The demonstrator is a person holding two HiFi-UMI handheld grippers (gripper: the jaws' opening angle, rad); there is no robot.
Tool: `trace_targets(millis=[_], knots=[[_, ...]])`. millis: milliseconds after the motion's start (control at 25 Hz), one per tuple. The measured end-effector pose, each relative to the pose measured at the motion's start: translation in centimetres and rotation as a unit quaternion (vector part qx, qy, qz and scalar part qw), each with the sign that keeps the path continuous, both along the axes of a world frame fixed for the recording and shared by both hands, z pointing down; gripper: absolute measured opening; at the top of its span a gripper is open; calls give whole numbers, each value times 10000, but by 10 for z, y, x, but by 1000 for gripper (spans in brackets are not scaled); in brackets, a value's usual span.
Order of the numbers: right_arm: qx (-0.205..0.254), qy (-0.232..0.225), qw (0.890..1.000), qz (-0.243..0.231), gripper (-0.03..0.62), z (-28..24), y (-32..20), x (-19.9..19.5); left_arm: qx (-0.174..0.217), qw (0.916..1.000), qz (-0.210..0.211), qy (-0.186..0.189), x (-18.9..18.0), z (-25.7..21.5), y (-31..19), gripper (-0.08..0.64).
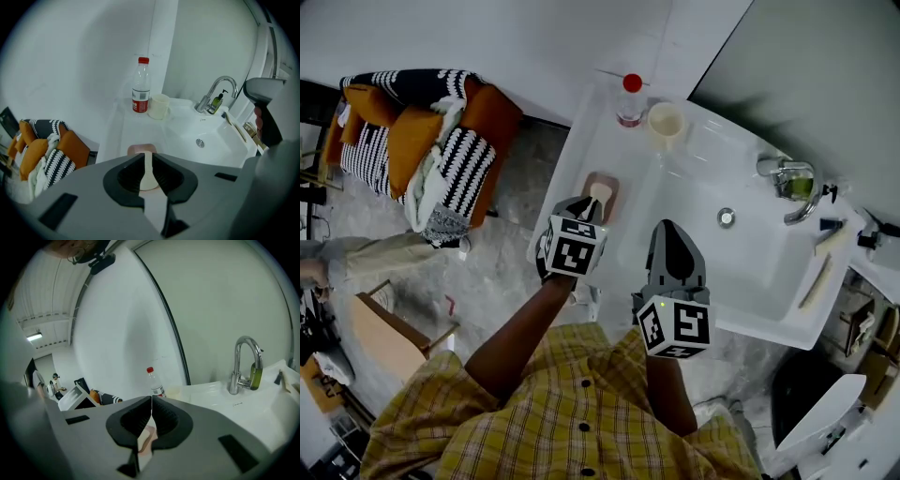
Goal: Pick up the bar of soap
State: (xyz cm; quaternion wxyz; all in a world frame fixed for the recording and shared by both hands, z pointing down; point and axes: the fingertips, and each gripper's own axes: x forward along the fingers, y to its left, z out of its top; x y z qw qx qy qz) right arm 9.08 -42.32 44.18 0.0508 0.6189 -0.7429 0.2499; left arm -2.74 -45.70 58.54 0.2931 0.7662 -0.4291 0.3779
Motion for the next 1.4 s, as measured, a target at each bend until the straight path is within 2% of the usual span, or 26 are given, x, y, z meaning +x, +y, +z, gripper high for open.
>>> trace_targets(millis=[80, 360, 680, 840, 1000, 1400], knots=[[-44, 2, 10000, 4, 21, 4, -8, 4, -178, 9998, -2, -21, 2, 12, -3, 101], [-260, -37, 9997, 9, 20, 24, -29, 12, -773, 9969, -118, -84, 7, 56, -8, 199], [-420, -99, 9991, -6, 21, 41, -45, 19, -1206, 9917, -231, -382, 7, 85, -16, 202], [-476, -169, 9987, -10, 20, 46, -51, 21, -1531, 9867, -127, -534, 8, 96, -12, 202], [-512, -241, 9984, -3, 21, 51, -53, 24, -1495, 9860, 4, -741, 10, 99, -13, 202], [-463, -339, 9984, 10, 21, 47, -49, 25, -1531, 9851, 67, -779, 11, 99, -13, 202]])
